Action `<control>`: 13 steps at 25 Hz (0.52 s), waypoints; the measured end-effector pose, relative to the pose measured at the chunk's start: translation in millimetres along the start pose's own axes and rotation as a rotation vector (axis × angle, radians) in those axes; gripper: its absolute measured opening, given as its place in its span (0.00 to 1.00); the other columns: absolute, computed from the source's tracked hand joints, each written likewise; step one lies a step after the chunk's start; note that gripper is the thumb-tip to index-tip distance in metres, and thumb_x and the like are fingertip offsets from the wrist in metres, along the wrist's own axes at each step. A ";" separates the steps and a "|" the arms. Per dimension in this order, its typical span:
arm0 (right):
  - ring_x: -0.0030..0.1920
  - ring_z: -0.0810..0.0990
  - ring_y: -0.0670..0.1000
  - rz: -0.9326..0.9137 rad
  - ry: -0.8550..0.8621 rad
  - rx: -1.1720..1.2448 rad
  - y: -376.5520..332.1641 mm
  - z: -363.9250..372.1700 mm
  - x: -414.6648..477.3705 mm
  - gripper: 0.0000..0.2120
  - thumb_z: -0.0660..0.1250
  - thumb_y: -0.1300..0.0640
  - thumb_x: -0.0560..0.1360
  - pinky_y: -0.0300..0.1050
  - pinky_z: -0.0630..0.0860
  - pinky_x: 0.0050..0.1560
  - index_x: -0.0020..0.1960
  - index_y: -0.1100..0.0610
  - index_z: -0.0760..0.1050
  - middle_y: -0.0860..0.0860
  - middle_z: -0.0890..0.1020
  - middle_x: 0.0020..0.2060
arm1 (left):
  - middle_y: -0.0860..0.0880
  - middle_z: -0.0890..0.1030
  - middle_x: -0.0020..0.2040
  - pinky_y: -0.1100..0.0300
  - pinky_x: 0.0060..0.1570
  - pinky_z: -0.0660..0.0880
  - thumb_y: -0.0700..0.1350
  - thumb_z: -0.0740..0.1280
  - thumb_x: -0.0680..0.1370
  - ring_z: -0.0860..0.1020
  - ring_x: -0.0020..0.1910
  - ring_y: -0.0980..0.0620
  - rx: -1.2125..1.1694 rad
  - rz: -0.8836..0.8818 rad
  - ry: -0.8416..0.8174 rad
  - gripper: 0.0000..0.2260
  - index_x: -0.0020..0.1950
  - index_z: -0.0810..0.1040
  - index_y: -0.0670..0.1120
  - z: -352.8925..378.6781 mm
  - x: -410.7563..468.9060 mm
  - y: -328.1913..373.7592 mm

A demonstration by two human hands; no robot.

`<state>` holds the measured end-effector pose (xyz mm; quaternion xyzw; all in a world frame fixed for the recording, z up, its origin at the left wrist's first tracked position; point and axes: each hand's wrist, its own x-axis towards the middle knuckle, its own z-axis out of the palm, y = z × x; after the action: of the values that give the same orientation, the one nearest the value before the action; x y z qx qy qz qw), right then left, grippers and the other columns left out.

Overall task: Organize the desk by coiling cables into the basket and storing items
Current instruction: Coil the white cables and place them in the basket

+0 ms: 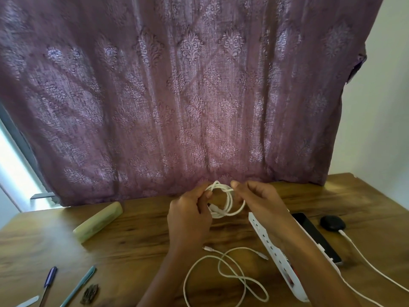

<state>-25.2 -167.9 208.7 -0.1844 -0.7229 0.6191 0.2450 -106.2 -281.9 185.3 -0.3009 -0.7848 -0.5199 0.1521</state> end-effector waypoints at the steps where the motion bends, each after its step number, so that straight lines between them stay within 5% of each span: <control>1: 0.29 0.71 0.47 0.026 0.005 0.054 0.0 -0.5 0.0 0.18 0.66 0.53 0.75 0.39 0.70 0.35 0.29 0.60 0.73 0.53 0.73 0.26 | 0.50 0.85 0.39 0.52 0.37 0.78 0.39 0.66 0.76 0.81 0.35 0.52 0.018 0.032 -0.002 0.12 0.54 0.82 0.52 0.5 0.0 -0.1; 4: 0.21 0.63 0.42 0.079 -0.054 0.174 -1.9 -4.0 -1.1 0.16 0.66 0.54 0.75 0.35 0.67 0.24 0.29 0.55 0.73 0.46 0.66 0.21 | 0.51 0.85 0.39 0.64 0.37 0.76 0.38 0.65 0.76 0.80 0.34 0.61 0.041 0.048 0.022 0.12 0.53 0.82 0.52 -2.0 5.3 -4.3; 7: 0.26 0.69 0.42 -0.103 0.007 -0.101 8.4 -10.7 6.4 0.12 0.66 0.55 0.75 0.33 0.68 0.29 0.32 0.52 0.77 0.45 0.72 0.22 | 0.56 0.83 0.35 0.76 0.37 0.71 0.38 0.66 0.76 0.77 0.33 0.68 -0.121 -0.167 0.023 0.11 0.51 0.83 0.50 -5.0 9.9 -9.6; 13: 0.42 0.76 0.42 -0.312 0.343 -0.323 39.3 6.3 7.3 0.07 0.67 0.59 0.74 0.28 0.70 0.41 0.41 0.49 0.80 0.43 0.78 0.39 | 0.50 0.83 0.35 0.56 0.45 0.80 0.36 0.61 0.78 0.80 0.40 0.51 -0.716 -0.564 -0.120 0.10 0.48 0.81 0.45 -4.0 6.1 0.6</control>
<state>-36.2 -162.3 170.2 -0.2098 -0.7797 0.4106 0.4236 -110.8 -283.4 190.7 -0.1388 -0.6146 -0.7611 -0.1543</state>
